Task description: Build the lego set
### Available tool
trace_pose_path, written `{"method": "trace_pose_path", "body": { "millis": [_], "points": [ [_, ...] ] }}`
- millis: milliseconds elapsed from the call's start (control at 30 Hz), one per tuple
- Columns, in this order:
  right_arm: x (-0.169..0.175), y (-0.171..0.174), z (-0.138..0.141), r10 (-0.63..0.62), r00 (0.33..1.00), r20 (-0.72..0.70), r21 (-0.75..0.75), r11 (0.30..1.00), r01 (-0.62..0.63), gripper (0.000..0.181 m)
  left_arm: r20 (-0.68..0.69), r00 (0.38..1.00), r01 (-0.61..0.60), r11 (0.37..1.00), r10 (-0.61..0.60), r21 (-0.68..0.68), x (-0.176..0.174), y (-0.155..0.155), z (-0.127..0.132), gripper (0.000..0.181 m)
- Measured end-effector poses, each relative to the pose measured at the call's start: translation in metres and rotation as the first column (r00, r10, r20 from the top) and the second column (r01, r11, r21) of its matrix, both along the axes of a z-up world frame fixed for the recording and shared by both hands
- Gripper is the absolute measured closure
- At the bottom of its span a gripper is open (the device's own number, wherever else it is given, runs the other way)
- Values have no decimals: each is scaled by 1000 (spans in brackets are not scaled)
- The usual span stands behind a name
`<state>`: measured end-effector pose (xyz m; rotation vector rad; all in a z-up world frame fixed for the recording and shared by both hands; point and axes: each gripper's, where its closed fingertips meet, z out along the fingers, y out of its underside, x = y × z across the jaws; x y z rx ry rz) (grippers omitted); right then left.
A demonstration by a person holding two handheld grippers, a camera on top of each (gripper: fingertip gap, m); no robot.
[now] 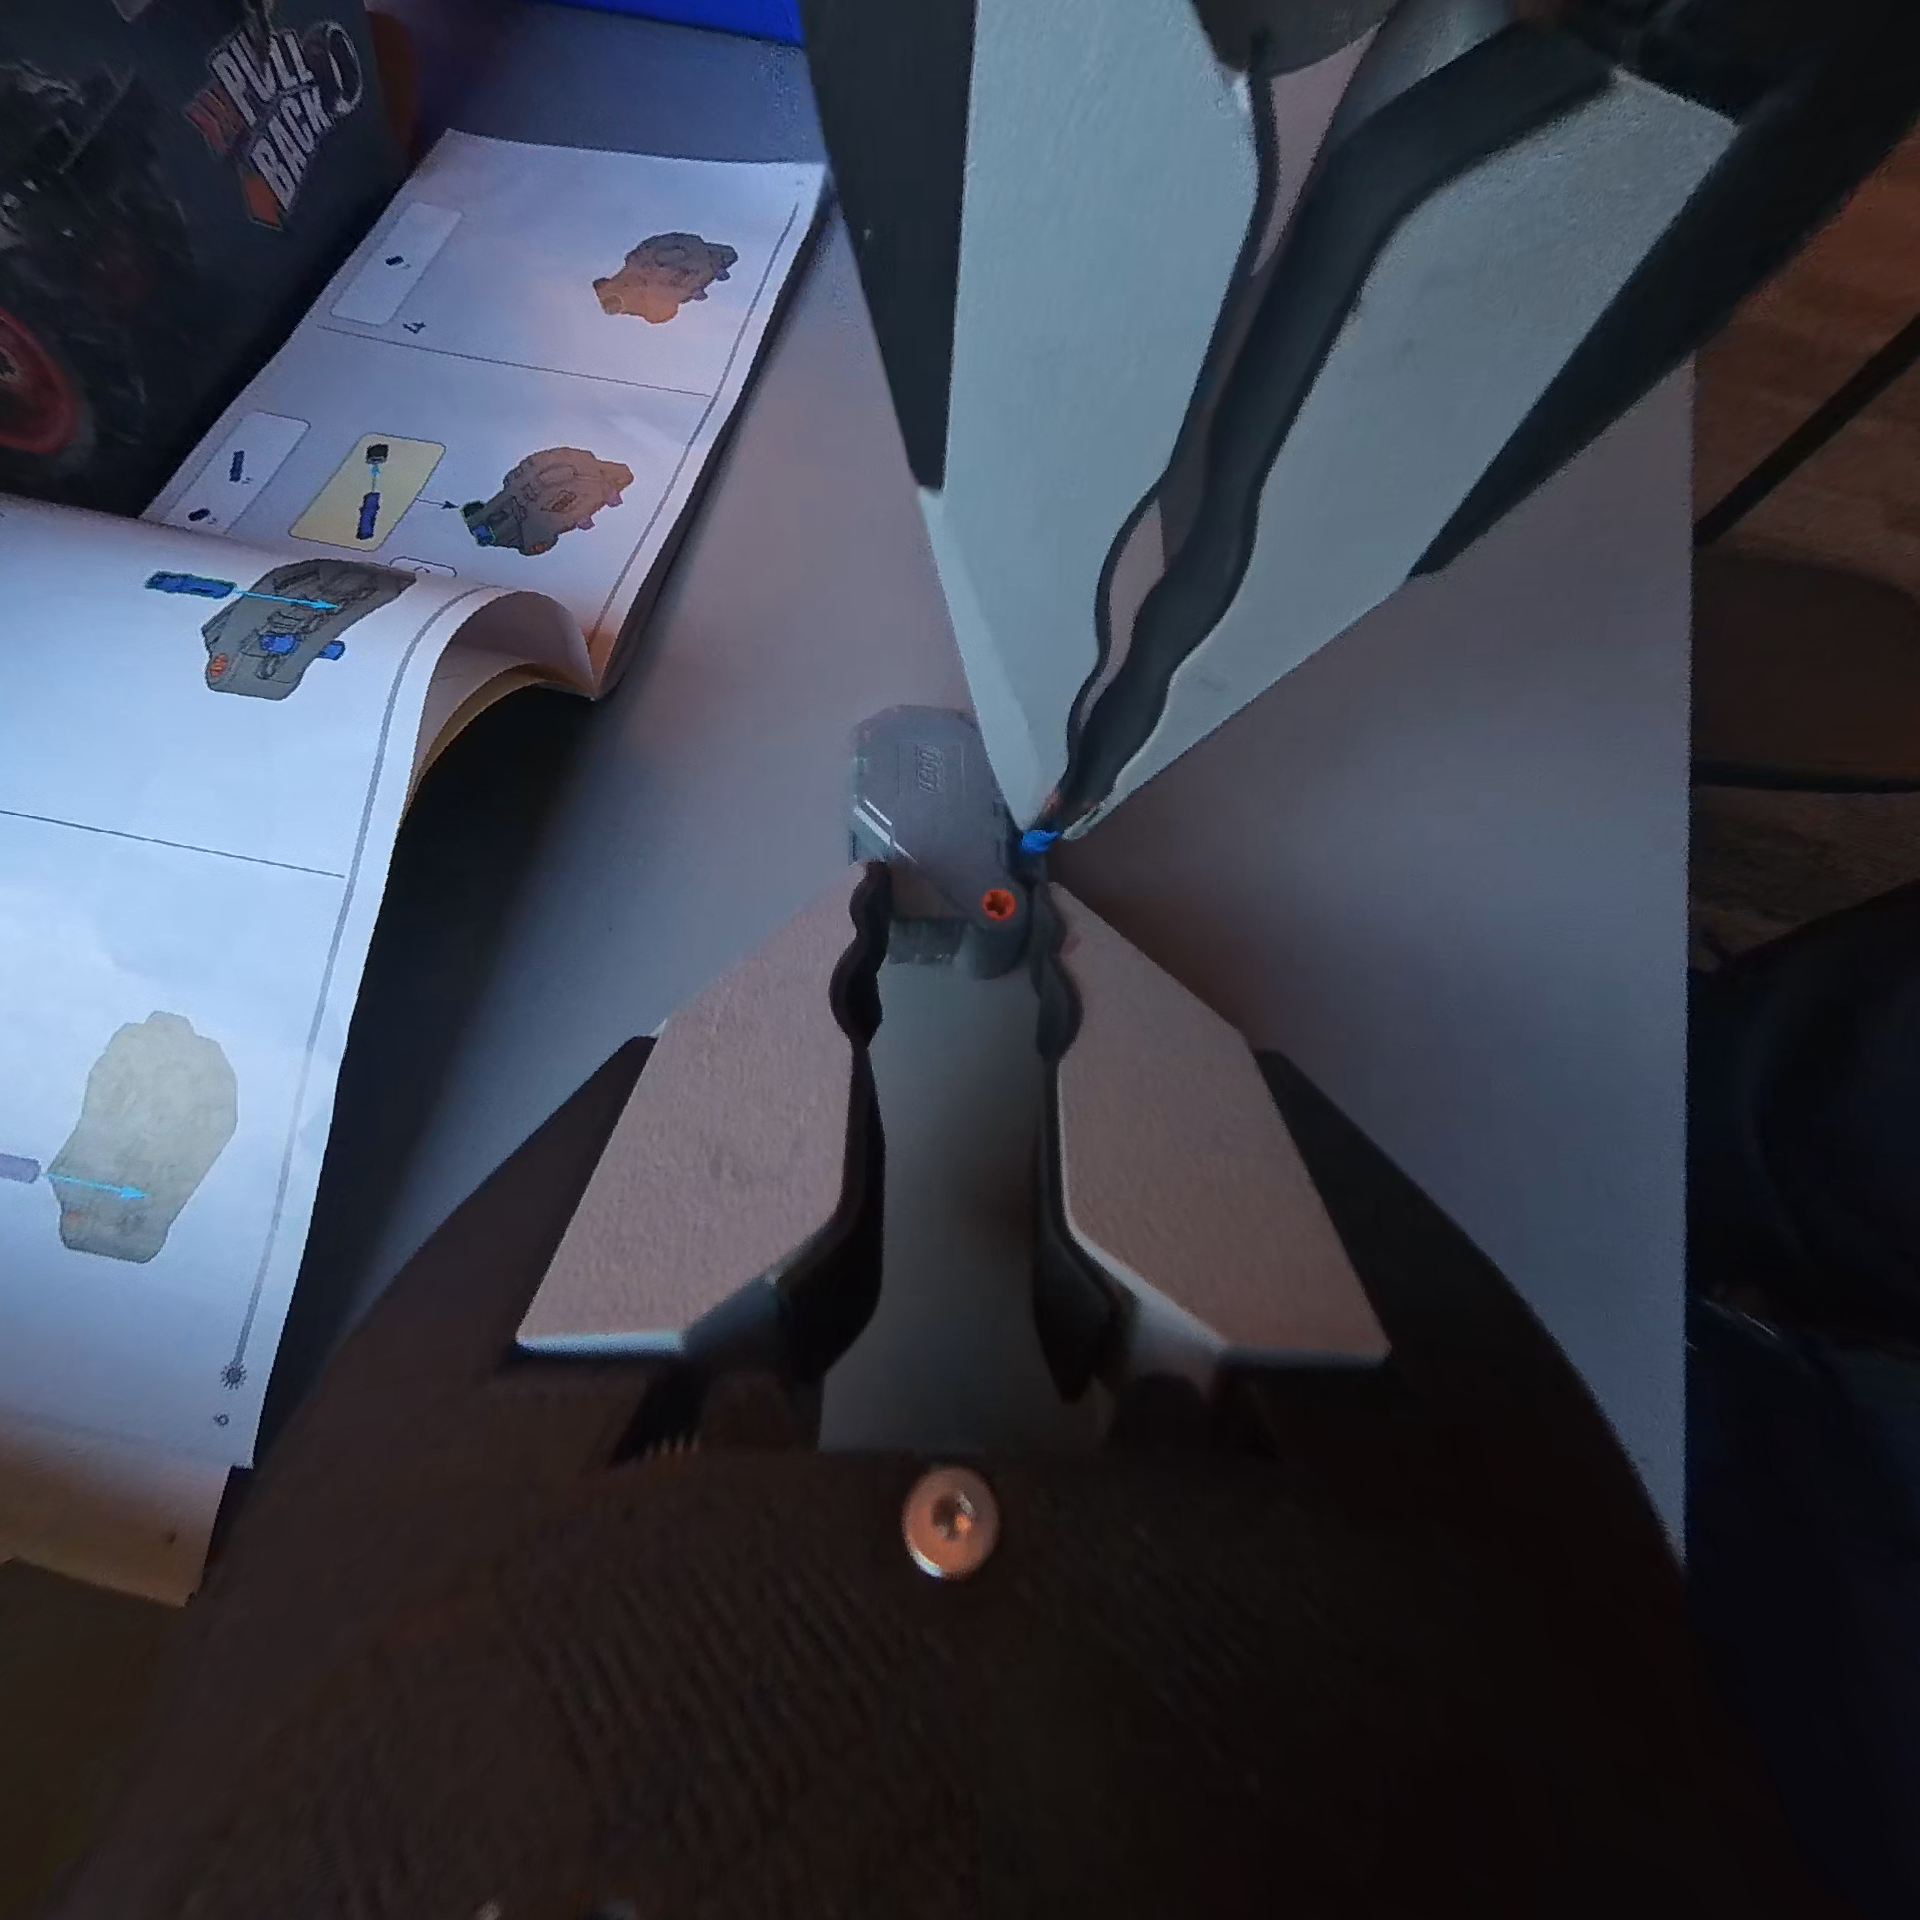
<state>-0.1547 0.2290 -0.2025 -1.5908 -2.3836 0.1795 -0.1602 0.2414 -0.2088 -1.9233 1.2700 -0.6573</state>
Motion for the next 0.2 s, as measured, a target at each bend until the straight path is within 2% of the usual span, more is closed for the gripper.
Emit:
{"method": "trace_pose_path", "body": {
  "millis": [200],
  "points": [
    [9,5,-14,-41,996,-75,67,997,46,181,43,999,-1,995,5,-102,0,0,0,157]
  ]
}}
